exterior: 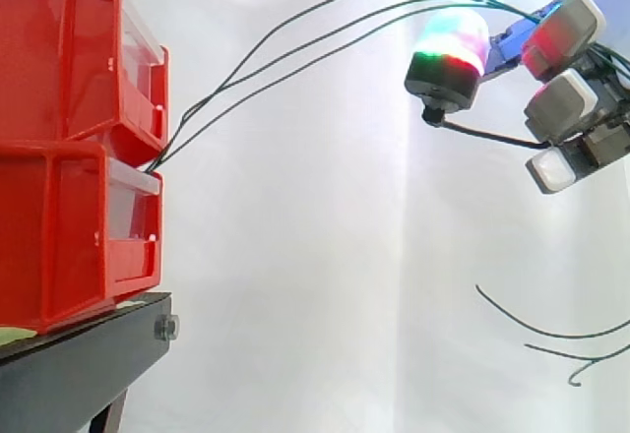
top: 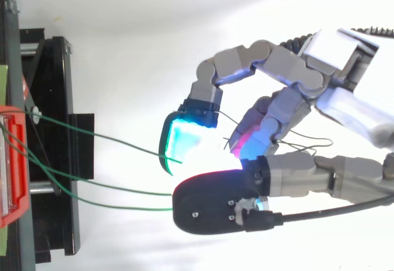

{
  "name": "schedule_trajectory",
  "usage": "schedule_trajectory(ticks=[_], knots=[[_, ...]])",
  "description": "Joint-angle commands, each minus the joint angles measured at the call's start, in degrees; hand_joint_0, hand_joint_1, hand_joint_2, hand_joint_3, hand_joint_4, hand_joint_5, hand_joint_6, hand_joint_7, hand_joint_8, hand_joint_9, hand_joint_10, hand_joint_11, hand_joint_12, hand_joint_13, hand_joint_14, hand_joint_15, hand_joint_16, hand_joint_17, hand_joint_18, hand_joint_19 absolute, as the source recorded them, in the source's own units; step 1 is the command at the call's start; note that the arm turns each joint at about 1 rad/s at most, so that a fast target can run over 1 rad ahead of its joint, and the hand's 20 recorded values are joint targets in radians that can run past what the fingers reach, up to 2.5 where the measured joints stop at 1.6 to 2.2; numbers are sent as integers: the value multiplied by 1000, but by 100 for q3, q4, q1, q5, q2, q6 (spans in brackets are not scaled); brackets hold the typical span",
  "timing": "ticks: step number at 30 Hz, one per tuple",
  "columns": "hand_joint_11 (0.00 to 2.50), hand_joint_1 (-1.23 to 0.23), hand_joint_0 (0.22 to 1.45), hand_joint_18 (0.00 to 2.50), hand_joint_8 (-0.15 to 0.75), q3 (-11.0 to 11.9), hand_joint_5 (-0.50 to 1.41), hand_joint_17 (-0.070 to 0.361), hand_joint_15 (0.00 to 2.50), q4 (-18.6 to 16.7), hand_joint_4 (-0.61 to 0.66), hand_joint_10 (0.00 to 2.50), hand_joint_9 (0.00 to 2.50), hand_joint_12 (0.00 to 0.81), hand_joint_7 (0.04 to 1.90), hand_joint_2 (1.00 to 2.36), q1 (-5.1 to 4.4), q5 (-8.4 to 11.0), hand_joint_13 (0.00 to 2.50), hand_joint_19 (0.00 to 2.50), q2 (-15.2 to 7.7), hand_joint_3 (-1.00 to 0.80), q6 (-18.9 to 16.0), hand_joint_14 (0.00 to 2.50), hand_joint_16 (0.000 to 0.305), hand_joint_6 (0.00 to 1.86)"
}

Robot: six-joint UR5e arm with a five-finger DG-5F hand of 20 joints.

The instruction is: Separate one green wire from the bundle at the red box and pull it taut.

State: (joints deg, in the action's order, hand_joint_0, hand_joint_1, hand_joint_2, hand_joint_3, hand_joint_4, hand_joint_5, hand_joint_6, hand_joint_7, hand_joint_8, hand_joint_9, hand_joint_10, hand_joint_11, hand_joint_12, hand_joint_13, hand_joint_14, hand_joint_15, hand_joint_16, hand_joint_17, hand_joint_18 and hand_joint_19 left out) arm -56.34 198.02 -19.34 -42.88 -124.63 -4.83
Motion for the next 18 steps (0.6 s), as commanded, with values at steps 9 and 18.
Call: schedule_trajectory(ticks=[9,18], knots=[[927,-764,577,824,279,0,-114,89,853,0,68,28,1482,332,1073,1018,-17,8,1174,734,0,-239,0,30,39,897],[779,-773,571,836,263,0,-99,94,773,-9,33,26,1379,334,1078,1020,-26,8,1105,686,0,-170,0,28,42,895]])
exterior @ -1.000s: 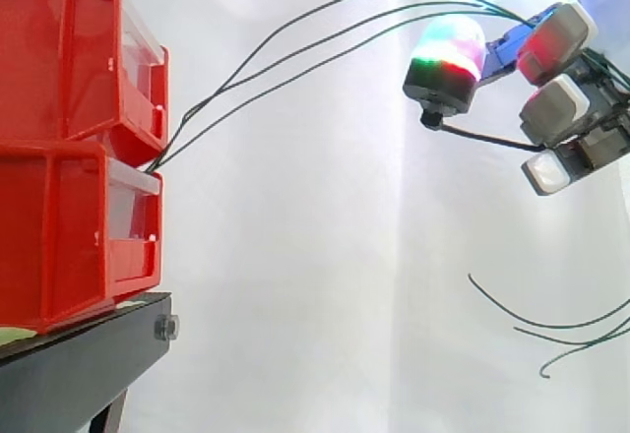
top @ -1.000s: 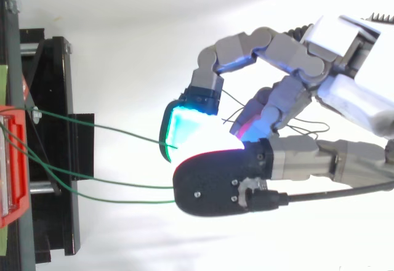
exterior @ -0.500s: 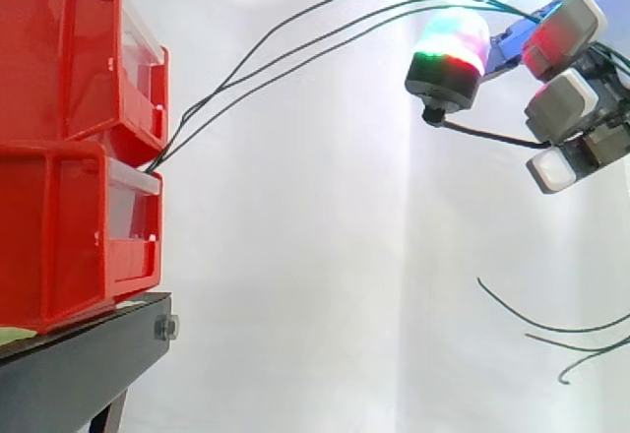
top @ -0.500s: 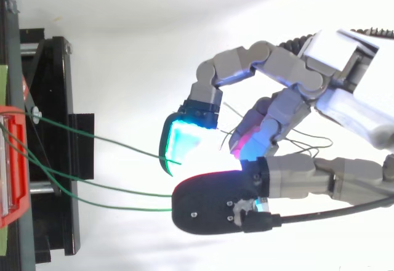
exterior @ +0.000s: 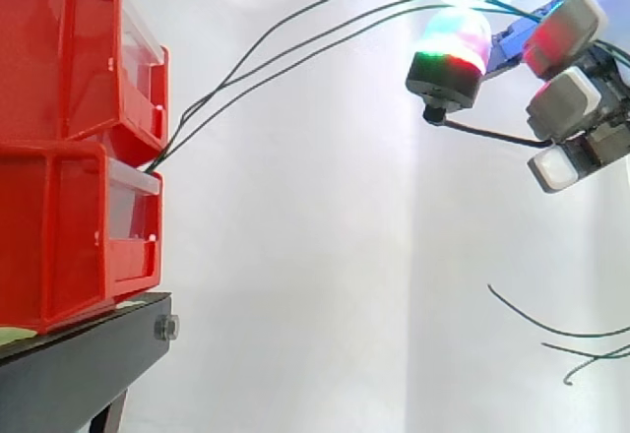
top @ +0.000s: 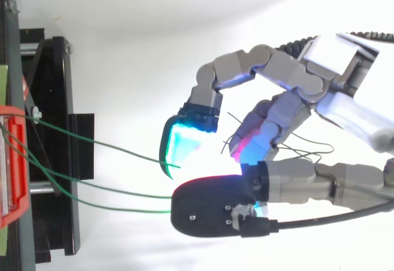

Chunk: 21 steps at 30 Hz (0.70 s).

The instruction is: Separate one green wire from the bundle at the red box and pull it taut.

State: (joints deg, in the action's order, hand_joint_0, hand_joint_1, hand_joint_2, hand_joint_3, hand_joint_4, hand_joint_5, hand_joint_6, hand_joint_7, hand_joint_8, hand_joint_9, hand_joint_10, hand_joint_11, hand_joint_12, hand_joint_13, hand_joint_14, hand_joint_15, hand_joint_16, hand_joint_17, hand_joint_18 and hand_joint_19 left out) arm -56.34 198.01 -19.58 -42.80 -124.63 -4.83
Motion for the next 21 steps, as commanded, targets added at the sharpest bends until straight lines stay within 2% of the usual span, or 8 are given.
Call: schedule_trajectory(ticks=[1,7,12,16,21], knots=[[750,-774,571,836,259,9,-98,95,751,1,28,26,1346,328,1070,1020,-11,0,1080,677,0,-169,0,28,42,895],[374,-780,565,717,222,26,-90,96,573,10,-12,13,958,315,1059,1017,-29,0,872,583,0,-159,-26,21,43,888],[258,-778,563,615,211,193,-85,96,525,80,-29,9,858,316,1058,1014,-29,0,795,538,0,-167,-9,18,43,878],[243,-774,561,585,208,211,-84,96,518,221,-39,8,837,319,1050,1013,-37,0,772,525,0,-166,-44,19,43,875],[232,-773,561,569,205,202,-83,97,516,230,-39,8,826,319,1049,1013,-37,-17,755,515,0,-170,-26,18,43,872]])
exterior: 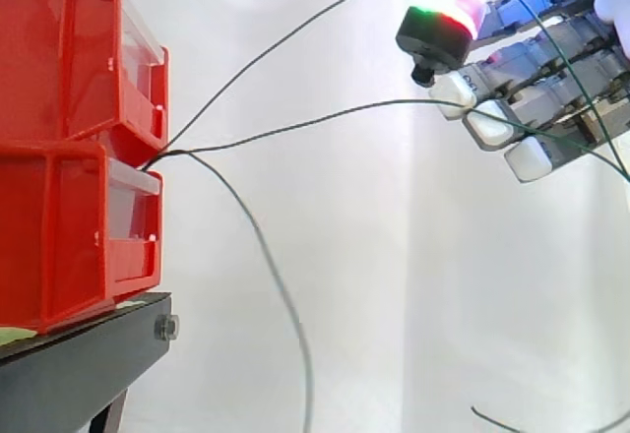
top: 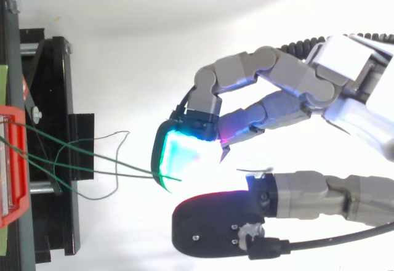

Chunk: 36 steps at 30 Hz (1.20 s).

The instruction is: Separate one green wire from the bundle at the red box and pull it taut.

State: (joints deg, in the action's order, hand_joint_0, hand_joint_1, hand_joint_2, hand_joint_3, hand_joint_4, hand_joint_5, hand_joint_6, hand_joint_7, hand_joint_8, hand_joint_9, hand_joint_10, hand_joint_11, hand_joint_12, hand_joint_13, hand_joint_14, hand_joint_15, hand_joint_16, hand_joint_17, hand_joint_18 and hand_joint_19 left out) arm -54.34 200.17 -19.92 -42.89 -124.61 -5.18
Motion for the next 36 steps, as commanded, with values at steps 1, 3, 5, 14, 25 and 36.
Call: schedule_trajectory(ticks=[1,3,5,14,25,36], knots=[[228,-773,561,569,206,-7,-83,97,515,13,-39,8,826,320,1048,1013,-4,-8,755,516,-2,-170,17,18,43,872],[228,-771,560,568,204,-7,-83,97,518,13,-38,8,827,323,1053,1013,-4,-8,755,517,-2,-171,17,19,43,871],[232,-771,560,570,205,-33,-83,98,526,13,-38,8,827,321,1052,1013,-4,-8,756,516,-2,-169,26,20,43,871],[254,-767,558,574,213,-762,-81,99,531,-848,-22,9,858,327,1052,1012,-4,-52,775,525,-2,-164,-79,18,44,870],[231,-767,558,575,216,-833,-78,103,526,-1613,-31,8,855,332,1050,1011,5,-202,777,501,-11,-157,-9,19,46,868],[237,-767,558,568,219,-833,-76,105,521,-2131,-35,8,854,339,1050,1010,5,-211,776,509,-11,-157,272,19,47,867]])
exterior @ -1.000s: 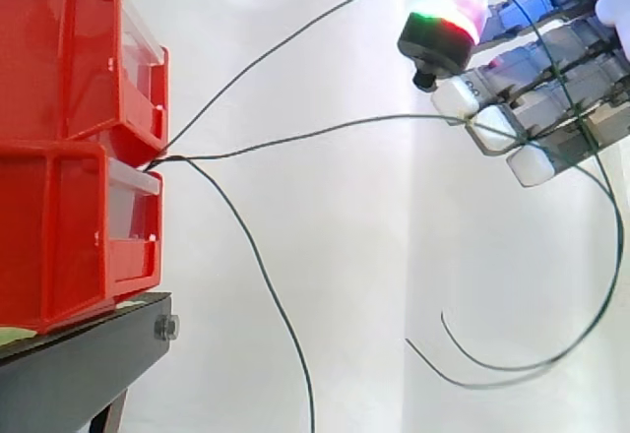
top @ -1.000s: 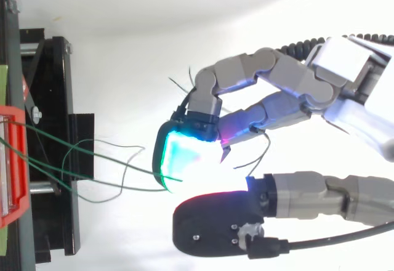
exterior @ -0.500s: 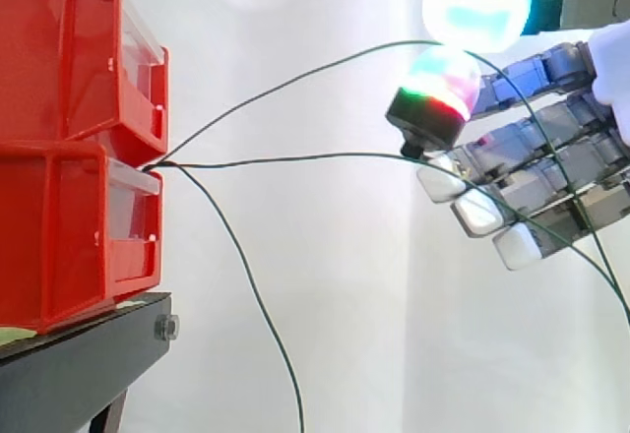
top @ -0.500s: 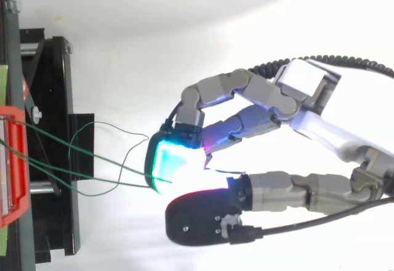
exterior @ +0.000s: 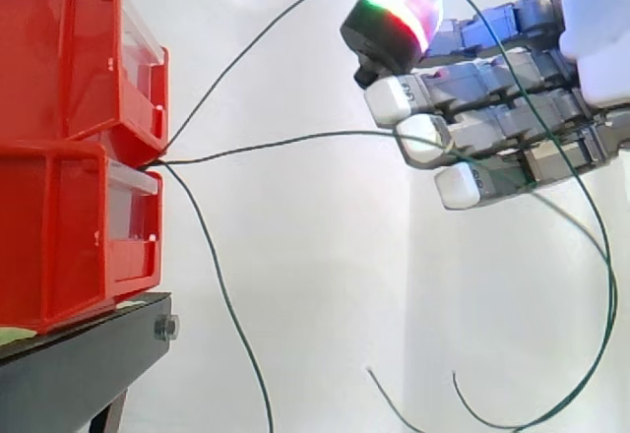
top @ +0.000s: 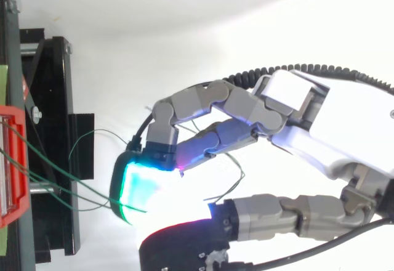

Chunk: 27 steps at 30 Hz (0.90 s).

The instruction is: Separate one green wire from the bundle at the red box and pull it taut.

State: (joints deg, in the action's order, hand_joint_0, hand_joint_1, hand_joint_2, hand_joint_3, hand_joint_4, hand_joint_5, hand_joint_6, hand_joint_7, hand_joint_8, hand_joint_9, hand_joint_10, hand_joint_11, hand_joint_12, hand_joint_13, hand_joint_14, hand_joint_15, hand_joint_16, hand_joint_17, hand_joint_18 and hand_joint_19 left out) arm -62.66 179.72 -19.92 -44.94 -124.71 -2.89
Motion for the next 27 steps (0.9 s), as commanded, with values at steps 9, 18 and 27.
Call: schedule_trajectory(ticks=[9,18,27], knots=[[256,-765,557,575,225,0,-76,106,535,-68,-23,9,873,344,1056,1010,-3,20,787,518,8,-155,52,19,47,866],[271,-764,556,589,227,0,-76,107,541,-68,-22,9,890,346,1057,1010,-3,20,802,525,8,-150,52,19,47,866],[281,-763,557,597,230,0,-75,108,543,-68,-19,12,905,348,1052,1010,-3,20,807,532,-1,-150,52,18,48,867]])
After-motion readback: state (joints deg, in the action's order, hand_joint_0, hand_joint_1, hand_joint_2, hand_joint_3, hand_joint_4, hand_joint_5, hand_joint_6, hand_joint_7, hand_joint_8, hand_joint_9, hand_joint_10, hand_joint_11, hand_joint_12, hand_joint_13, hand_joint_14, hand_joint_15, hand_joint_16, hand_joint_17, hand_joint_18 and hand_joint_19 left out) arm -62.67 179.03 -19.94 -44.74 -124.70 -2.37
